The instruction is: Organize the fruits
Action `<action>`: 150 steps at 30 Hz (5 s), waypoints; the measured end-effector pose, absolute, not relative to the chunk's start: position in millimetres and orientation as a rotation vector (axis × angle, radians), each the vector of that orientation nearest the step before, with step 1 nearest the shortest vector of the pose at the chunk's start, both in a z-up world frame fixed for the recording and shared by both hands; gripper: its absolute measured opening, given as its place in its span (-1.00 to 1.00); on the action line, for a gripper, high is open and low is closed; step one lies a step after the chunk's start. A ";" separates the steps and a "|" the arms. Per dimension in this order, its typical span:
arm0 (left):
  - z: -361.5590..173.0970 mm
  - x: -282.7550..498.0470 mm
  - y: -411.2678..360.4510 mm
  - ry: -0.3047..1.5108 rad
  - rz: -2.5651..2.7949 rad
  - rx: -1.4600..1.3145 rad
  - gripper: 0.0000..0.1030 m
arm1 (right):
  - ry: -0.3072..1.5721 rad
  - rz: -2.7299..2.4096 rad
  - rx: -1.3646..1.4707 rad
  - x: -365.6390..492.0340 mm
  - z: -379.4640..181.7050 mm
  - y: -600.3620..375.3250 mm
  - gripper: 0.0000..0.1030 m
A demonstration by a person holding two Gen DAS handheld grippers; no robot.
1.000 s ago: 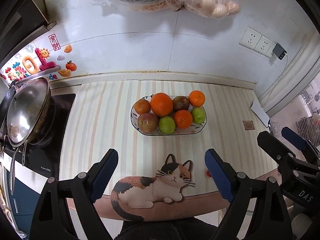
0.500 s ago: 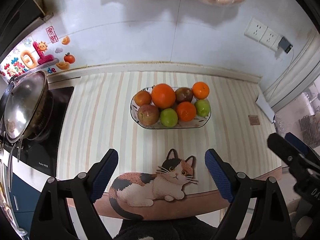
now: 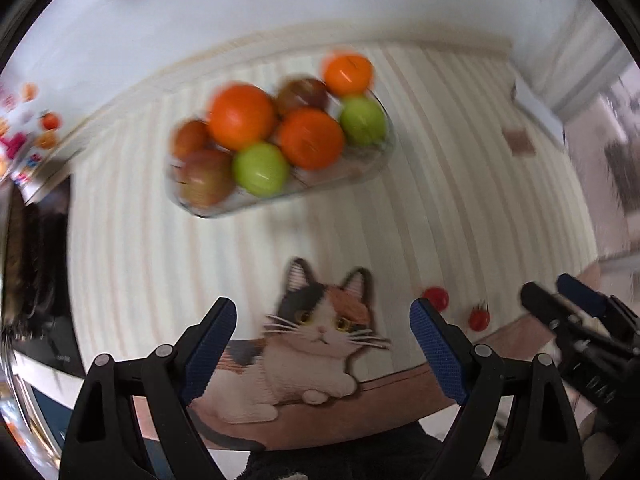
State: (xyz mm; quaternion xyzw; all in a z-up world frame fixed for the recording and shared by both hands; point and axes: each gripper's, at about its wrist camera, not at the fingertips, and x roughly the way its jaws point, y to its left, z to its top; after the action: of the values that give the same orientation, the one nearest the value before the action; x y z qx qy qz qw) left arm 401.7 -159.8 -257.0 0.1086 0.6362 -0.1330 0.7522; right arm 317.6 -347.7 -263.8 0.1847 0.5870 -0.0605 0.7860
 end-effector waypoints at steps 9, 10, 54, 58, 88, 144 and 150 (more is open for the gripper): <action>-329.7 410.3 -200.1 1.579 -0.393 0.243 0.63 | 1.346 -0.166 0.462 297.7 -337.0 -363.4 0.08; -335.9 411.9 -201.7 1.610 -0.412 0.208 0.59 | 1.352 -0.166 0.470 296.3 -341.0 -364.4 0.05; -351.0 440.1 -155.2 1.666 -0.387 0.052 -0.48 | 1.419 -0.123 0.377 309.1 -372.2 -338.1 -0.44; -338.4 448.5 -137.5 1.662 -0.384 -0.012 -0.48 | 1.404 -0.114 0.406 313.0 -367.4 -337.6 -0.45; -314.4 581.6 -89.0 1.579 -0.273 -0.233 -0.47 | 1.251 0.201 0.457 502.8 -339.4 -248.0 -0.45; -131.7 311.1 -23.9 1.012 -0.098 0.025 0.74 | 0.891 0.021 0.178 269.6 -116.6 -221.4 0.90; -94.0 252.1 -10.7 0.924 -0.127 0.045 0.74 | 0.822 0.006 0.171 193.3 -76.1 -197.5 0.91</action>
State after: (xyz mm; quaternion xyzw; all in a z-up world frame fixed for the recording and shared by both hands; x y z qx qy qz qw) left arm 252.1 -10.7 -94.0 0.0219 0.4455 -0.0612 0.8929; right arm 193.3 -197.5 -76.1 0.0830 0.3991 0.0031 0.9131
